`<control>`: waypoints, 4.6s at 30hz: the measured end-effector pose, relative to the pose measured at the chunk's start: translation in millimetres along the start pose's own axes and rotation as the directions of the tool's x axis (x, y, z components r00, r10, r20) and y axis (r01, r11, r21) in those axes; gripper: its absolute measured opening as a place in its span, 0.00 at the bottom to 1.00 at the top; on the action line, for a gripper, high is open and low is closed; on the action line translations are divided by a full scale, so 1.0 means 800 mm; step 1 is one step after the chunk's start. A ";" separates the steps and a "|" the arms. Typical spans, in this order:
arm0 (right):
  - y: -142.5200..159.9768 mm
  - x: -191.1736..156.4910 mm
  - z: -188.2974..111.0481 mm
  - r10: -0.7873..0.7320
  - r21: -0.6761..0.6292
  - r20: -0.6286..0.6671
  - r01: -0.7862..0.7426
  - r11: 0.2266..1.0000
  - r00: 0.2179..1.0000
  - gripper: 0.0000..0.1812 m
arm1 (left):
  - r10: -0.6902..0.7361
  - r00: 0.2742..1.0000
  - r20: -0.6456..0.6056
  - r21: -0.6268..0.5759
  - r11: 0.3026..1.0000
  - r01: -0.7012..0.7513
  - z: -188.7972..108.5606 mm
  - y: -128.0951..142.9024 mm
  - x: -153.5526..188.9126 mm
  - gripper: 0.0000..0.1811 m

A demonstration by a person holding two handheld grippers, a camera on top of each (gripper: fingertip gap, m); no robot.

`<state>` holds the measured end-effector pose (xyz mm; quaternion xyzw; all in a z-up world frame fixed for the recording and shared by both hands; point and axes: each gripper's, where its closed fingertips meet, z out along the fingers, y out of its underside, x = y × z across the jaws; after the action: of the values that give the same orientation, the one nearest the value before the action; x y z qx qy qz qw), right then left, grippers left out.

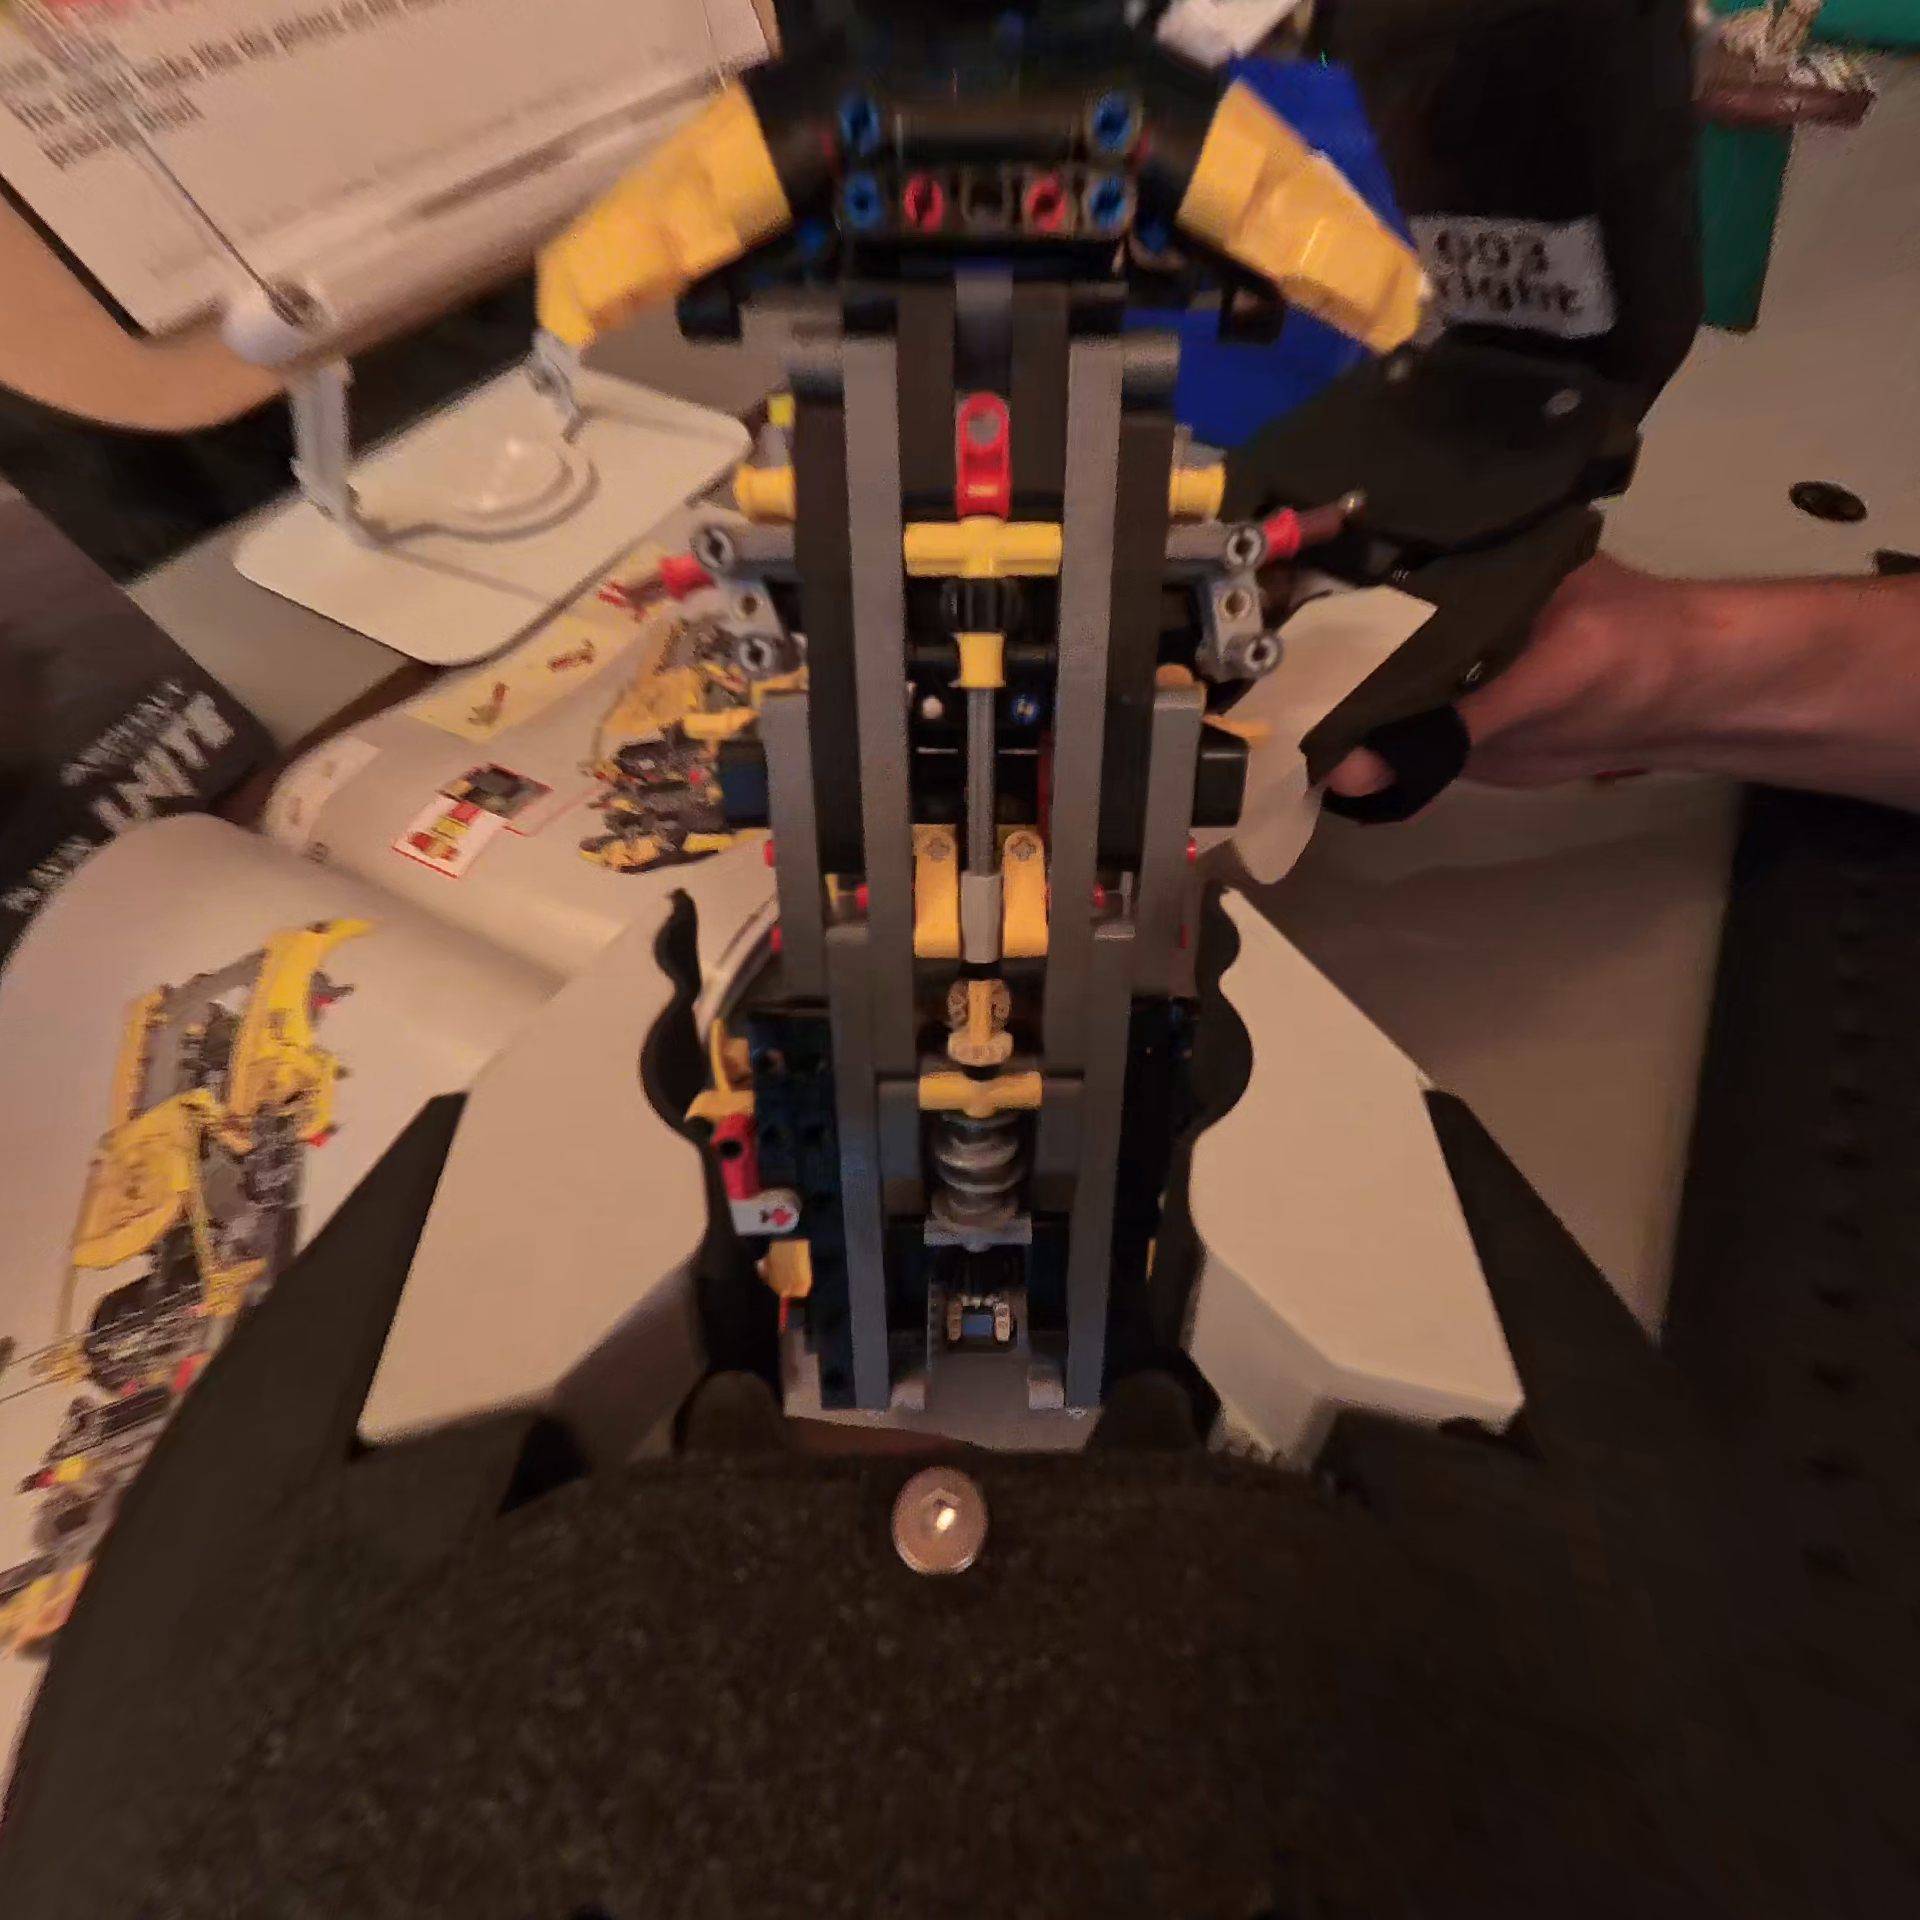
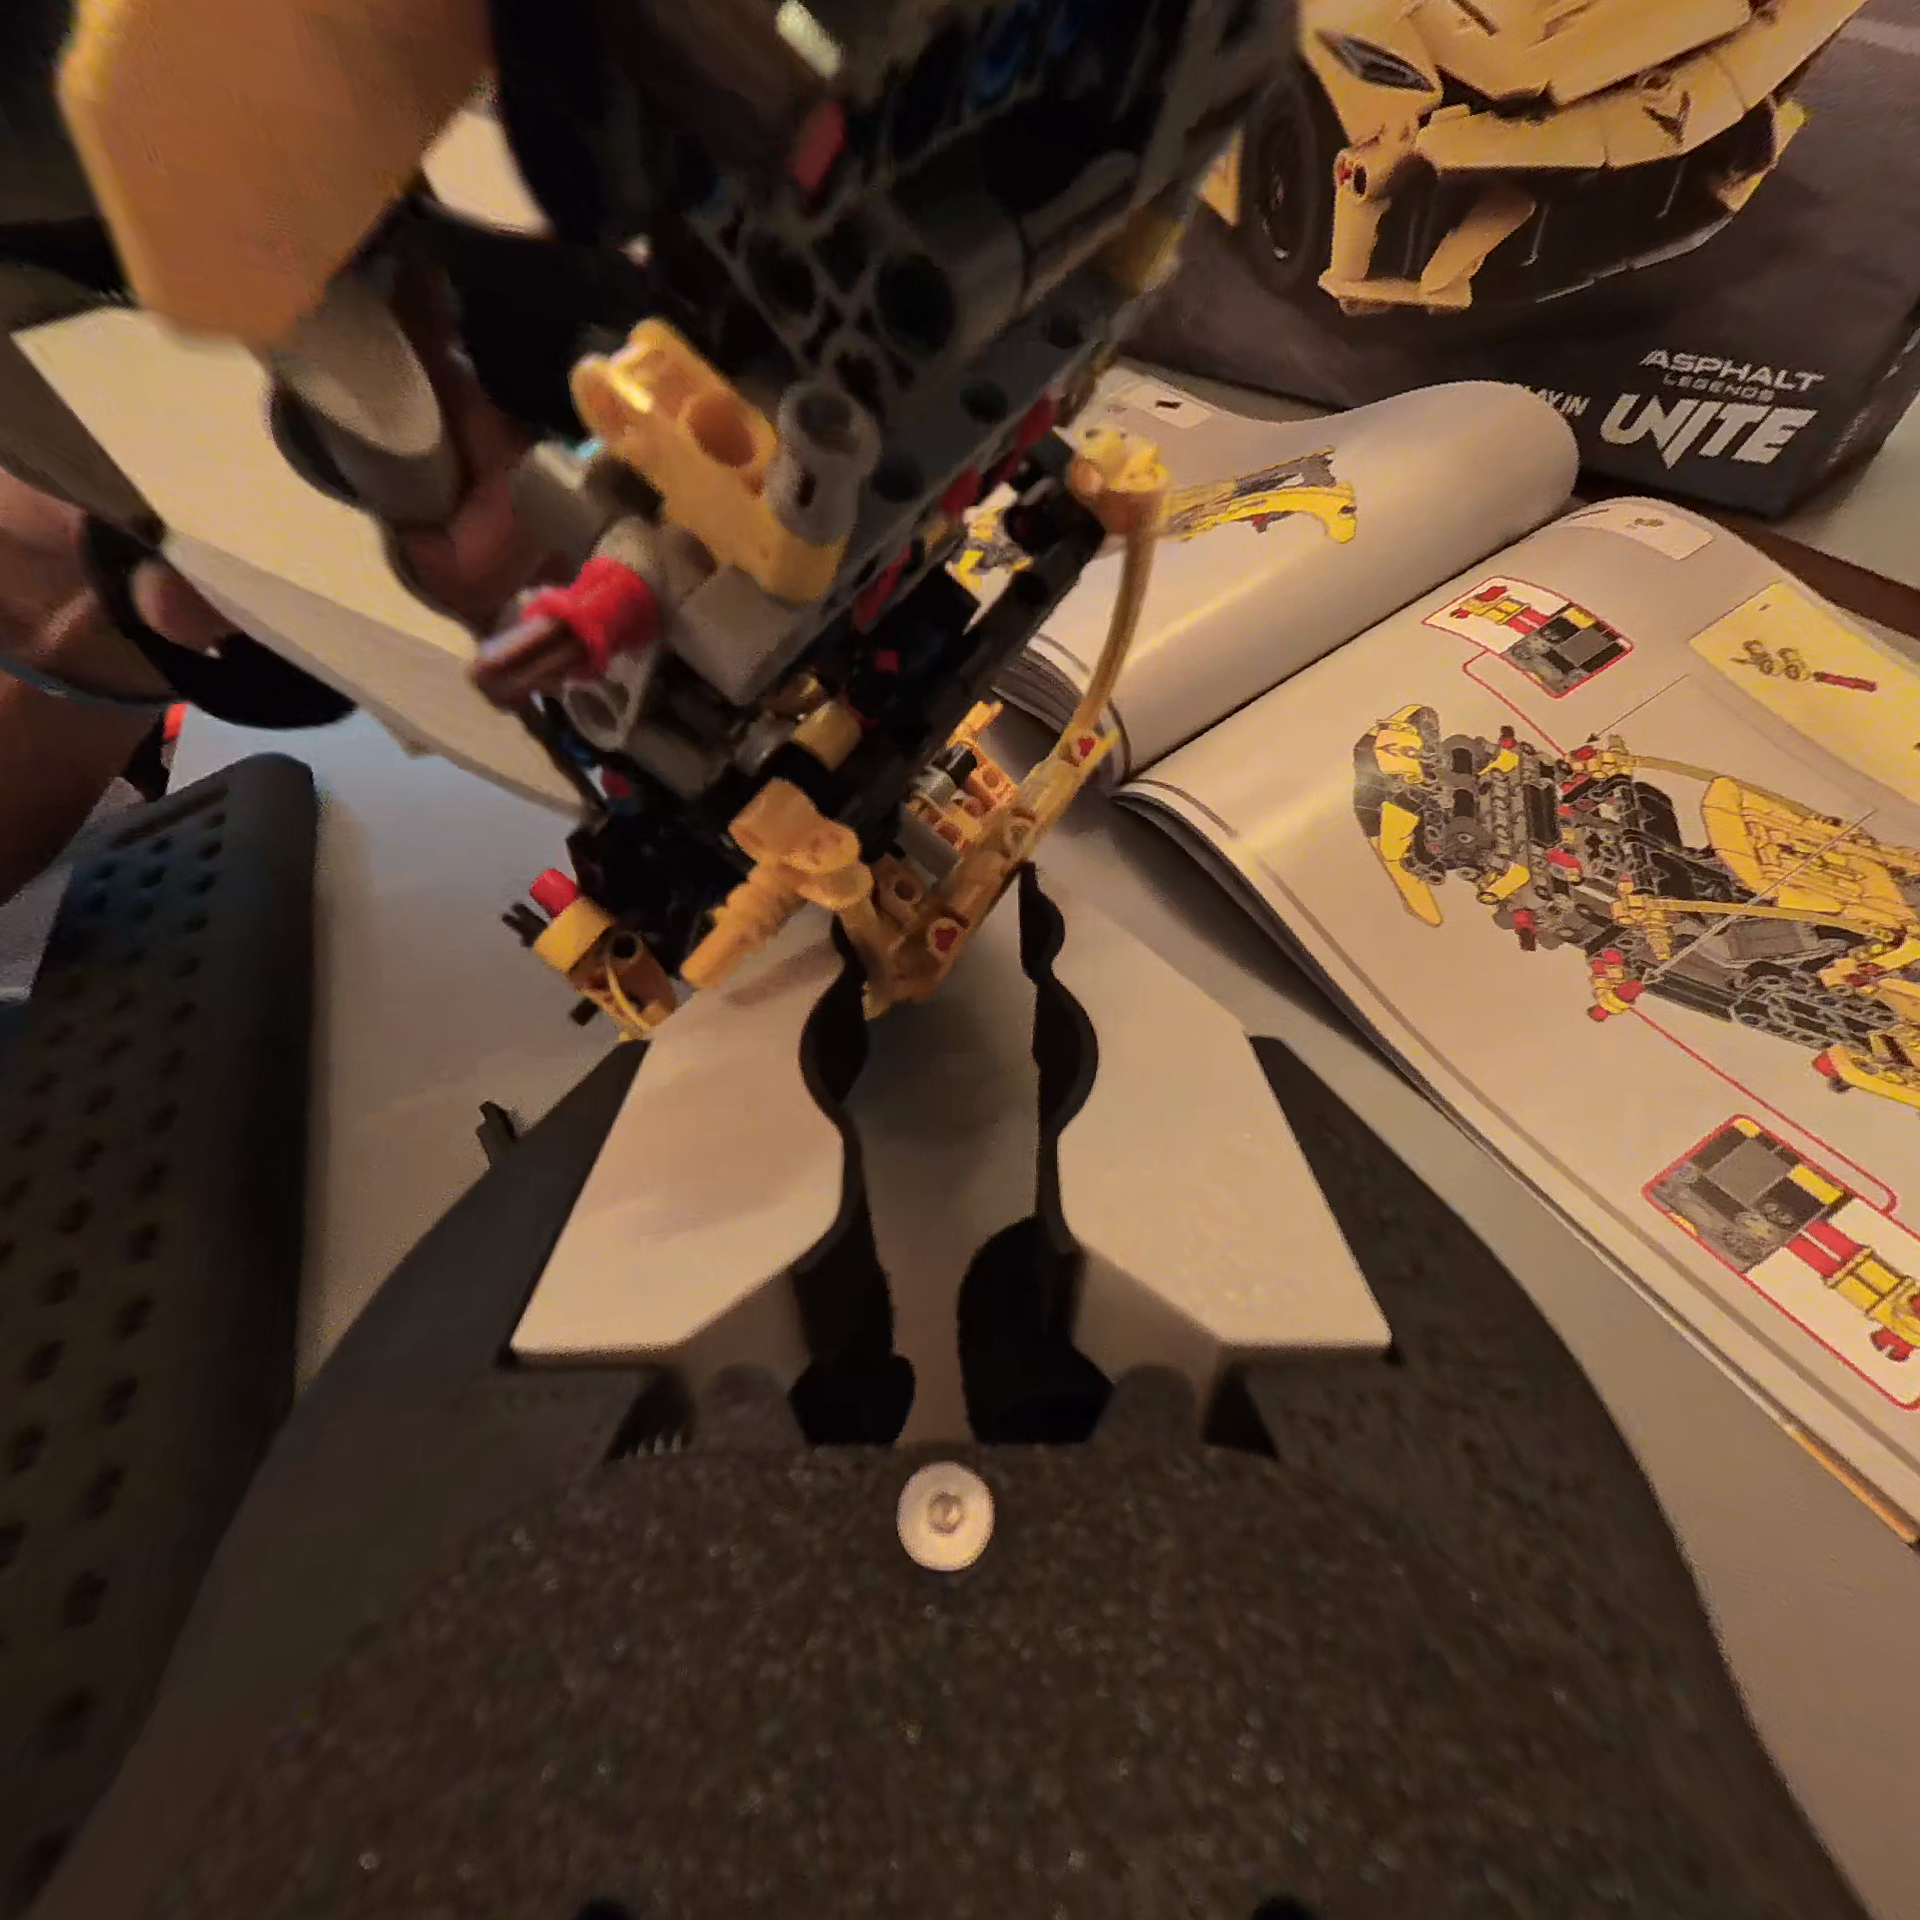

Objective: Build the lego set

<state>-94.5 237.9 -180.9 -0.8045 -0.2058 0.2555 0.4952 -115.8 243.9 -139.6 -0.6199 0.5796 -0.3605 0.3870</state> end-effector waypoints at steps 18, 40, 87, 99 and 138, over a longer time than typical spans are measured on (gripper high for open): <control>0.060 -0.005 -0.068 0.142 -0.092 0.030 -0.139 0.986 0.989 0.22 | 0.010 0.959 -0.285 -0.567 0.804 -0.177 0.065 0.064 0.010 0.49; 0.129 -0.162 0.037 -0.287 -0.440 0.270 0.383 0.812 0.919 0.10 | 0.070 0.930 -0.362 -0.684 0.658 -0.315 0.074 0.086 0.027 0.52; -0.024 -0.143 -0.058 0.242 0.350 0.394 -0.388 0.853 0.887 0.01 | -0.079 0.996 0.049 0.247 0.967 0.065 -0.050 0.013 0.128 0.11; -0.021 -0.140 -0.056 0.269 0.334 0.410 -0.418 0.845 0.872 0.01 | -0.024 0.995 0.095 0.227 0.974 0.002 -0.054 0.014 0.123 0.08; 0.035 -0.085 -0.051 0.545 0.157 0.303 -0.605 0.780 0.782 0.00 | 0.845 0.419 0.332 -0.360 0.524 -0.772 0.013 0.050 0.115 0.01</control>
<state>-120.6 157.8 -176.4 -0.7237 0.0266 0.5141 0.4596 -117.8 151.8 -180.1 -0.3571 0.7189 0.0776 0.5913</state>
